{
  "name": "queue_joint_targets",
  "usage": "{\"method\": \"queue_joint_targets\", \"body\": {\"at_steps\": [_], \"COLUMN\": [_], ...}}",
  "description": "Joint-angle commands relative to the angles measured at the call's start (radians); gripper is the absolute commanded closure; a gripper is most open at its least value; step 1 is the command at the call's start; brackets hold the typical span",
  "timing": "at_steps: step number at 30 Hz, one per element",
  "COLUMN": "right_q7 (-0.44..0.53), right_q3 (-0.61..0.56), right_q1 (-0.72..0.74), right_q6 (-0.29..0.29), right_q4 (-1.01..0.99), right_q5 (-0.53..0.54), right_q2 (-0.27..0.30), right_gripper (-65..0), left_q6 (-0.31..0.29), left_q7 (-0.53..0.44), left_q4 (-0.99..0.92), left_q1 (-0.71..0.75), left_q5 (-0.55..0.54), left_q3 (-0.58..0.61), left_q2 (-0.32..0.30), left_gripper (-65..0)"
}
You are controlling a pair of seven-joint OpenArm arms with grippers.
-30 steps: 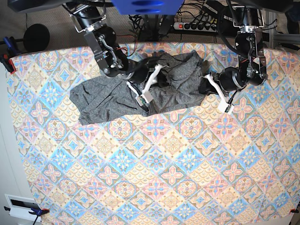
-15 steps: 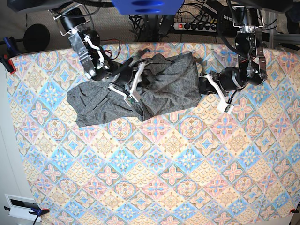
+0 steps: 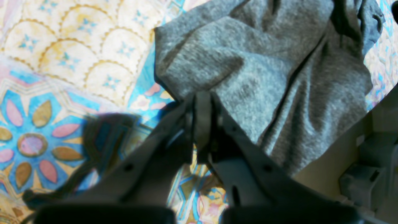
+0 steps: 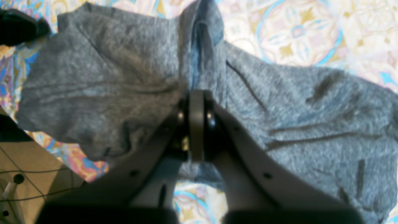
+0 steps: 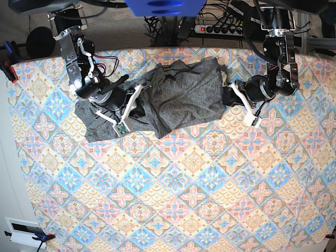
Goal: Layout the t-shirt on the table in an organized manner, then fold the t-shirt properly
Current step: 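Release the right gripper's end and move it over the folded bundle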
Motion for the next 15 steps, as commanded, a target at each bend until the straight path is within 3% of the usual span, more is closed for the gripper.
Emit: {"method": "queue_joint_targets", "body": {"at_steps": [1,4,11,15], "right_q7": [0.019,0.019,0.016,0.013], "right_q3": [-0.002,-0.050,-0.215,-0.245], "right_q1": [0.011,0.011,0.012,0.017], "right_q6": [0.005,0.005,0.005,0.005], "right_q4": [0.019,0.019,0.015,0.002], "right_q5": [0.013,0.014,0.016,0.014], "right_q2": [-0.005,-0.047,-0.077,-0.128], "right_gripper": [0.0,0.0,0.0,0.0], "left_q6": [-0.001,-0.001,-0.001,-0.001], "left_q7": [-0.016,-0.016,-0.017,-0.017], "left_q4": [0.019,0.018,0.016,0.016], "left_q1": [-0.010,-0.010,-0.010,-0.010], "left_q5": [-0.018,-0.018,-0.017,-0.017], "left_q3": [-0.002,-0.002,-0.002,-0.004], "left_q2": [-0.009,-0.009,-0.009,-0.009], "left_gripper": [0.0,0.0,0.0,0.0]}}
